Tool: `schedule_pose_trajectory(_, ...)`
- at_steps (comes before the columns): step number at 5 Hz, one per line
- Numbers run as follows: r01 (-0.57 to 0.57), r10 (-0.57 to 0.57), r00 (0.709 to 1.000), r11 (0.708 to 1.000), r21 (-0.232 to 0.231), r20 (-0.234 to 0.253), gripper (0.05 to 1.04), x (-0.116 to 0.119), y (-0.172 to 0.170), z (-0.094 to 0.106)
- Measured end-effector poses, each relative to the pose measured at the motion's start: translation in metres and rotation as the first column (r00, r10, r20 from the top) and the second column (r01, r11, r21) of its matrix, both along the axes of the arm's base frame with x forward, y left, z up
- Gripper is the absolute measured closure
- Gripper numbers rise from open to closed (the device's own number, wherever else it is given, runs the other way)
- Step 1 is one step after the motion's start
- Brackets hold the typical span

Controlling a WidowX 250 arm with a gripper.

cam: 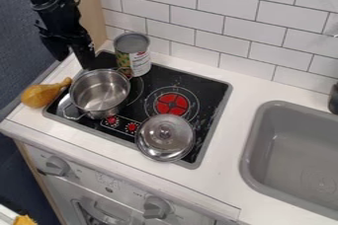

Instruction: Put the chicken leg on the right burner

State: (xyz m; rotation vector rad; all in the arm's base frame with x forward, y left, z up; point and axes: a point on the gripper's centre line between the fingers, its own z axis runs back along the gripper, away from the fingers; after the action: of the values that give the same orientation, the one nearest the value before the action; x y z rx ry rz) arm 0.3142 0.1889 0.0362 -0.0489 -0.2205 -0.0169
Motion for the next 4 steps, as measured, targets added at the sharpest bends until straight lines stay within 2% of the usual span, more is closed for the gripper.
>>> schedule_pose_trajectory(1, 0.003, -0.004, 0.999, 1.0, -0.029, -0.039, 0.083, -0.004, -0.003, -0.014)
schedule_pose_trajectory(2, 0.015, -0.016, 0.999, 0.999, -0.037, -0.043, 0.083, -0.004, 0.014, -0.004)
schedule_pose_trajectory(3, -0.012, 0.01, 0.999, 0.999, -0.031, -0.042, 0.083, -0.012, 0.036, -0.002)
schedule_pose_trajectory(4, -0.021, 0.021, 0.996, 1.0, 0.005, -0.086, 0.083, -0.012, 0.055, -0.014)
